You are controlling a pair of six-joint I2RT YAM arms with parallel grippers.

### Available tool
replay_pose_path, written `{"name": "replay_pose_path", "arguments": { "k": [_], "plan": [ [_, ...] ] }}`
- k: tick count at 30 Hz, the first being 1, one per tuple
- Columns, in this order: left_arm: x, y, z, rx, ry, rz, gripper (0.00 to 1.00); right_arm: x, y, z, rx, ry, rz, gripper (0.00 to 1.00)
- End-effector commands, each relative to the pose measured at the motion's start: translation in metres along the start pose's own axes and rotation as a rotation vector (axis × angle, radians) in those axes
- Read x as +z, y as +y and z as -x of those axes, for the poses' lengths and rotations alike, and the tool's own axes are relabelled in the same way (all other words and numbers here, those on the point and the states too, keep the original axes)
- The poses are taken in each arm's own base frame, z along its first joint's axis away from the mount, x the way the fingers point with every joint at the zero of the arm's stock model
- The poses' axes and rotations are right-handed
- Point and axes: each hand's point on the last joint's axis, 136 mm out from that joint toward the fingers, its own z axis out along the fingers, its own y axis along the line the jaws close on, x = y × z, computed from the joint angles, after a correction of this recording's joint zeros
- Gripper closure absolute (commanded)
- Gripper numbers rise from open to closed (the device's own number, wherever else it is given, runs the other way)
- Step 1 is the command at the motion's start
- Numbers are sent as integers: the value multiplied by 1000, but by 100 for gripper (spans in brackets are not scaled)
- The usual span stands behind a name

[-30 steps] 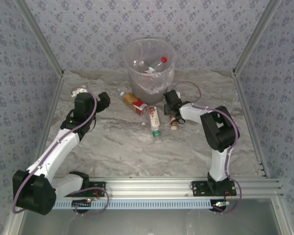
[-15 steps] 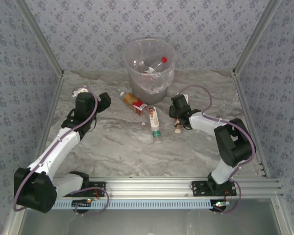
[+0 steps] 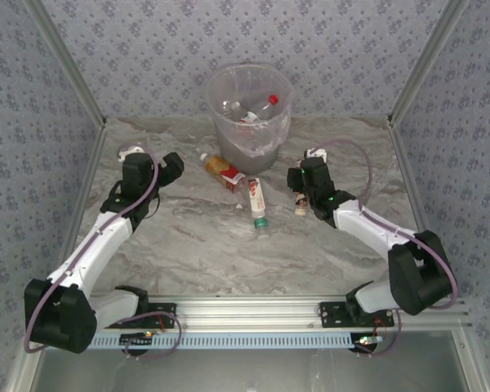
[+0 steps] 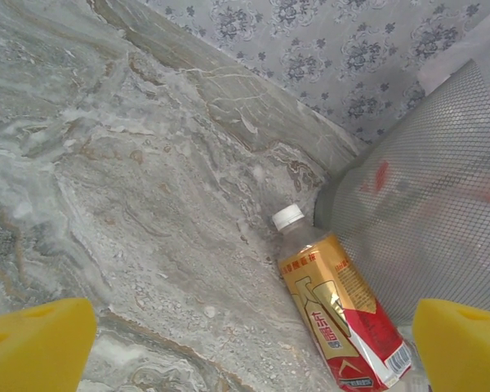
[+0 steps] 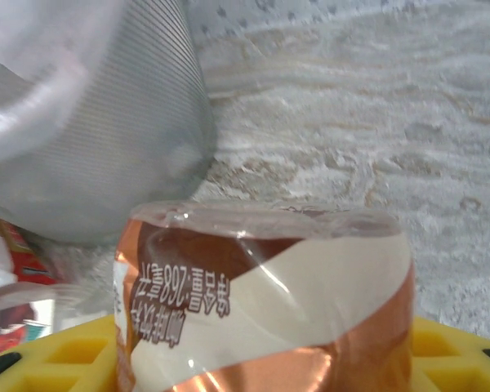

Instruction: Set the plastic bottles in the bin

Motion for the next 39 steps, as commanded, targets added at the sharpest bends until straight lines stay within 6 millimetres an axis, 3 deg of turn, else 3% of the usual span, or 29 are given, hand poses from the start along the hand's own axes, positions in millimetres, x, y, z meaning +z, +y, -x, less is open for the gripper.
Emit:
{"name": "replay_pose_path", "arguments": {
  "k": [1, 9, 19, 24, 30, 36, 39],
  "plan": [
    [0, -7, 3, -34, 0, -52, 1, -15, 14, 28, -26, -90, 89, 100],
    [0, 1, 1, -69, 4, -53, 1, -47, 42, 80, -57, -239, 237, 100],
    [-2, 8, 1, -86, 7, -42, 0, -71, 75, 140, -42, -336, 390, 100],
    [-3, 10, 0, -93, 8, -37, 1, -85, 105, 180, -67, -344, 504, 100],
    [-5, 13, -2, -94, 16, -32, 1, -92, 137, 224, -122, -363, 601, 100],
    [-12, 17, 1, -93, -5, -24, 0, -91, 154, 261, -169, -420, 618, 100],
    [-12, 20, 1, -101, -6, -20, 1, -75, 158, 274, -198, -432, 586, 100]
  ]
}}
